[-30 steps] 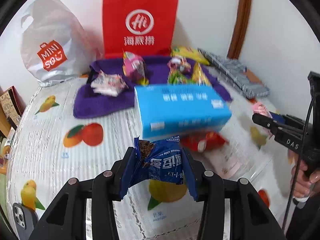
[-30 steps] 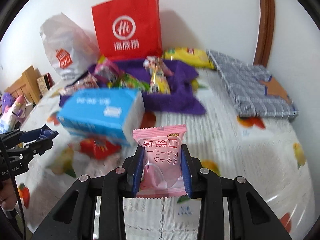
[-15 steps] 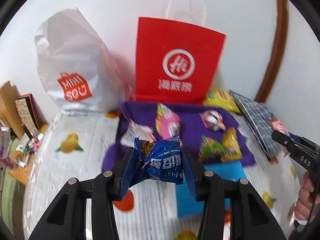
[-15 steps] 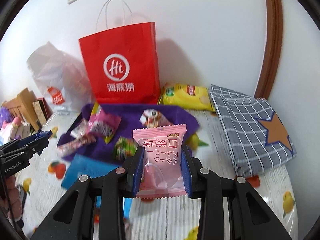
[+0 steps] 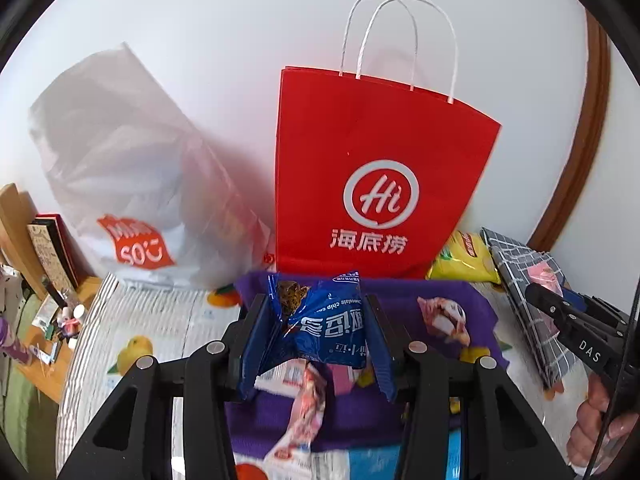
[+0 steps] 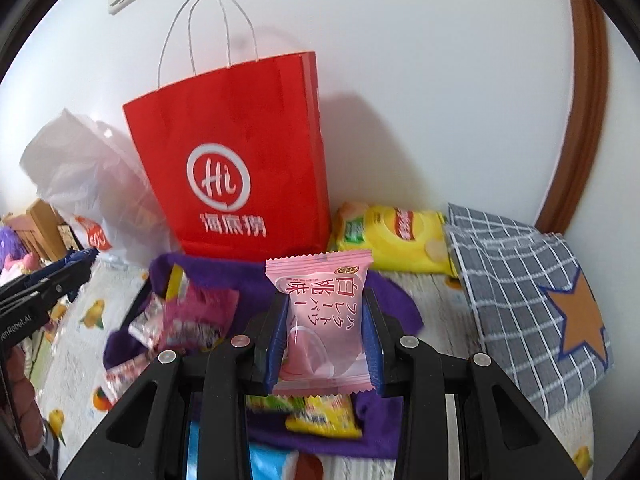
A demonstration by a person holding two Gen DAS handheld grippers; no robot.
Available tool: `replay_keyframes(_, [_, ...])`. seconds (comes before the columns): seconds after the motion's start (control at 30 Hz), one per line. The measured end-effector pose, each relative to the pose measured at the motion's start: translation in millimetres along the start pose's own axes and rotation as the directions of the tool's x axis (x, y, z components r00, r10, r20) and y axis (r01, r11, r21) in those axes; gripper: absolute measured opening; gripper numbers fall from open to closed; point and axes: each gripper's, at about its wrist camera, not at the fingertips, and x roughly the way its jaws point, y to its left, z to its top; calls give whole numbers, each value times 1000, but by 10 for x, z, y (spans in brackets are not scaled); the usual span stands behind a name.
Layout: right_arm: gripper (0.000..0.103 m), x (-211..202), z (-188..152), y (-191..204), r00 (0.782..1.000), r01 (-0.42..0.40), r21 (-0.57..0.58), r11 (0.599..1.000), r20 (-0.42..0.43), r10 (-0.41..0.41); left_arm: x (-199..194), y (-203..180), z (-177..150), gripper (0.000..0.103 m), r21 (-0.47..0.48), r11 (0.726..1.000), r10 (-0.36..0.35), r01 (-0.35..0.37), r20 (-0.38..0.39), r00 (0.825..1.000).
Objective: Organize snacks
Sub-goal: 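Carry the pink square packet and blue packet over the purple towel with both tools, then lower both packets onto the purple towel and open both tools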
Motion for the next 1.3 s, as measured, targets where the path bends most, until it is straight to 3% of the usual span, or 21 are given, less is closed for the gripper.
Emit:
replay_keyframes(0.17, [34,193,132,-4,1000,-10,-19,1000,7,10,171,-6,175,44,1,1000,-11,11,0,1000])
replay_keyframes(0.27, [34,423,21,-68,999,-20,-20,1000,-28,19,321,28,190,44,-7,1000,-15,15,-14,1000])
replay_keyframes(0.4, [34,774,-144,-178,992,-8,-11,1000,-129,7,623,130,50,44,-13,1000,18,-19,-66,998])
replay_keyframes(0.5, [34,865,-167,-231,990,-3,-25,1000,-142,-1,816,190,17,44,-20,999,24,-26,-122,992])
replay_keyframes(0.87, [34,1000,-276,-240,980,-21,-121,992,-200,-3,964,319,-26,44,-56,998,13,-23,-171,985])
replay_keyframes(1.0, [35,1129,-322,-303,962,-9,-110,994,-272,-21,1003,282,-39,44,-42,999,17,-26,-189,982])
replay_keyframes(1.3, [35,1194,-379,-265,952,-21,-131,991,-304,-20,1056,248,-60,44,-34,999,18,-26,-212,977])
